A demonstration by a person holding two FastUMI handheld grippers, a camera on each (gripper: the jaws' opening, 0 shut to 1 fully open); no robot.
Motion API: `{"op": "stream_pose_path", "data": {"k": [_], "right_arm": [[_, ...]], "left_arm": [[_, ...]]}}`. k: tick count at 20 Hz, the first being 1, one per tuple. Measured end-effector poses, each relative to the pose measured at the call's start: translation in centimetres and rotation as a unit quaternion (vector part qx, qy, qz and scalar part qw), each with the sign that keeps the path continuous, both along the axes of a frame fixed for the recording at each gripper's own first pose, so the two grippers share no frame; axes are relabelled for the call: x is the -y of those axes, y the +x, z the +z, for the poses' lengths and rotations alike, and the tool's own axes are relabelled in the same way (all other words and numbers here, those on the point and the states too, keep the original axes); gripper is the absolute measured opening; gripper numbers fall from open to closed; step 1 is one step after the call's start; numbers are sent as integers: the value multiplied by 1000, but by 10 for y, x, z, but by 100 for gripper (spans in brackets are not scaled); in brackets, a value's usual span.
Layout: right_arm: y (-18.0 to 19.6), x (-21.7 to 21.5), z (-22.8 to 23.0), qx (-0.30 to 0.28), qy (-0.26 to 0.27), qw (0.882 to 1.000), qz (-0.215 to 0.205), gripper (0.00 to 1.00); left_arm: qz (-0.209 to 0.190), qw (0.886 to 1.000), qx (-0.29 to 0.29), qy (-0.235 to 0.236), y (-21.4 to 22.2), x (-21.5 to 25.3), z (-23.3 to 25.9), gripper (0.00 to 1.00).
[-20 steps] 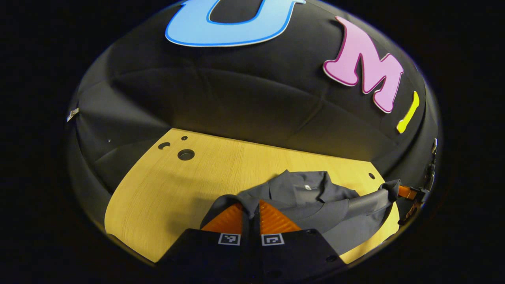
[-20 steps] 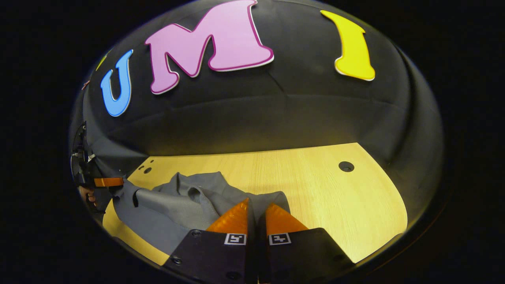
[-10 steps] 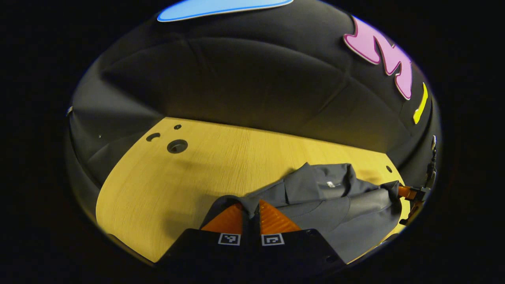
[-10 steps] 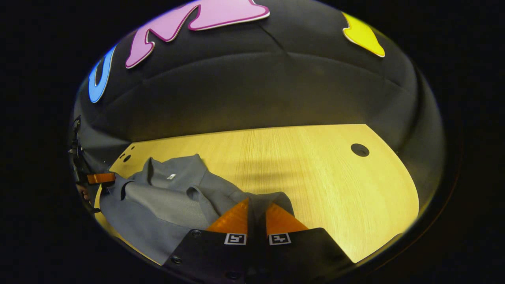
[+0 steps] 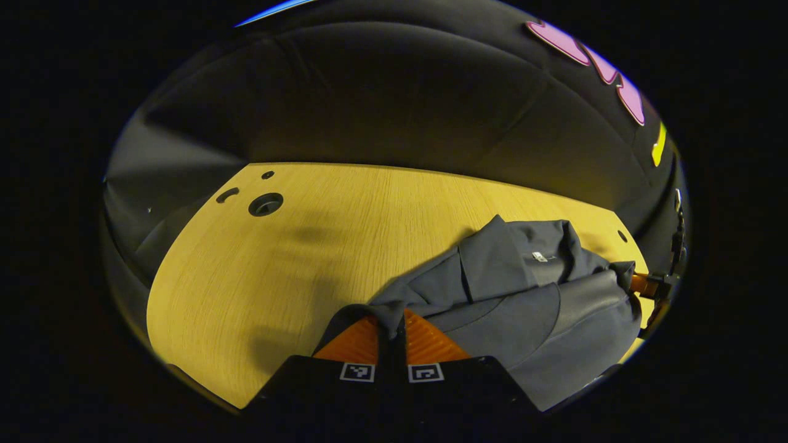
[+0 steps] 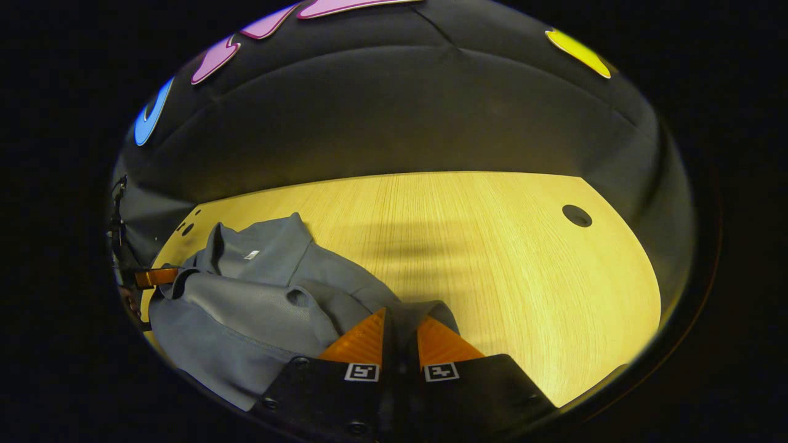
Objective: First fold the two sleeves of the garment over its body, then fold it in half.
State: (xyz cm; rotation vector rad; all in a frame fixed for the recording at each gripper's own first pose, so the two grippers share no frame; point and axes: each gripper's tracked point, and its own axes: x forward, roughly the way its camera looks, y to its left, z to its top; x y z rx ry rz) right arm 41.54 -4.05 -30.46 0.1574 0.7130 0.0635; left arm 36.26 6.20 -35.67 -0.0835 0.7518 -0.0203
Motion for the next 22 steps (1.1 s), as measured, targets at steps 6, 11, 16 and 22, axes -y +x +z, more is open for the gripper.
{"op": "stream_pose_path", "data": {"k": [6, 11, 16, 22], "right_arm": [[-3, 19, 18, 14, -33, 999, -17, 63], [-9, 20, 46, 37, -34, 999, -12, 87], [-28, 3, 82, 67, -22, 997, 5, 90], [-70, -12, 124, 100, -8, 995, 9, 93]], "left_arm": [[-7, 1000, 14, 18, 0, -3, 10, 44], [-22, 999, 39, 21, -13, -2, 29, 85], [-26, 997, 76, 17, -31, 0, 66, 96], [-25, 992, 127, 8, -65, 9, 119, 96]]}}
